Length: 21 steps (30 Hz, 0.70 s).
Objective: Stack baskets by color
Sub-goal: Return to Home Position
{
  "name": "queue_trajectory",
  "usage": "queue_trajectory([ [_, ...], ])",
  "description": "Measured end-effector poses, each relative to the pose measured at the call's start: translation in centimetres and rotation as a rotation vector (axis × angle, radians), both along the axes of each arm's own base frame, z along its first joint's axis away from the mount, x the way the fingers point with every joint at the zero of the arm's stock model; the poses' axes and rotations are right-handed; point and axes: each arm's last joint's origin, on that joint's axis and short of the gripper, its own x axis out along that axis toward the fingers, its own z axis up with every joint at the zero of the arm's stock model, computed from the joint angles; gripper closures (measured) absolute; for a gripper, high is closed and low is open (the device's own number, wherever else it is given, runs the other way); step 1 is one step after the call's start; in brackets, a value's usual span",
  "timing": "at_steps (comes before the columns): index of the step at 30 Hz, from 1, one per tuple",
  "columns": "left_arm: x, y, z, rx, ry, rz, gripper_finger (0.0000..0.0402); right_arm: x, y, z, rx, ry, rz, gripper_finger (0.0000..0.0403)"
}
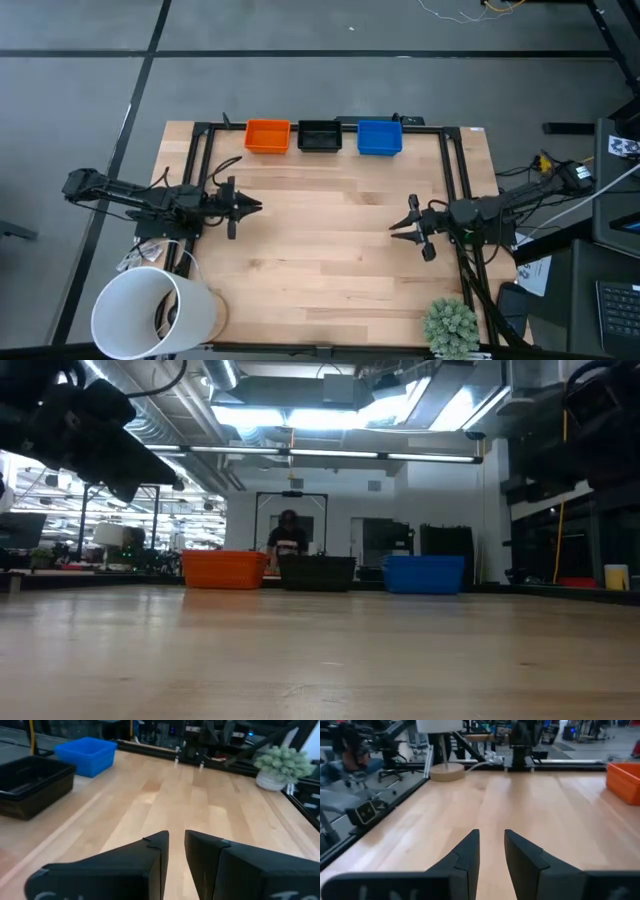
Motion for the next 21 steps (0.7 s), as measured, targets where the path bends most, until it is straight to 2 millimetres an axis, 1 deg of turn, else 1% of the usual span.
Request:
queue_trajectory([
  [6,0.0,0.1,0.0,0.013,-0.001,0.039,0.0347,-0.5,-1.3,-0.3,-0.007,0.044,-0.074,0.0312],
  [12,0.0,0.1,-0.1,-0.007,0.006,0.021,0.0347,-1.1,-1.7,0.0,0.027,0.026,-0.100,0.0312],
  [15,0.0,0.1,-0.1,-0.007,0.006,0.021,0.0347,-1.2,-1.6,0.2,0.038,0.006,-0.070,0.0312],
  [17,0.0,0.1,-0.1,-0.007,0.006,0.020,0.0347,-1.4,-1.5,0.6,0.043,0.009,-0.010,0.0312],
  [19,0.0,0.1,-0.1,-0.007,0.006,0.020,0.0347,-1.6,-1.3,1.5,0.040,0.023,0.052,0.0312],
  [21,0.0,0.1,-0.1,-0.007,0.007,0.020,0.0347,-1.9,-1.3,2.4,0.022,0.050,0.070,0.0312],
])
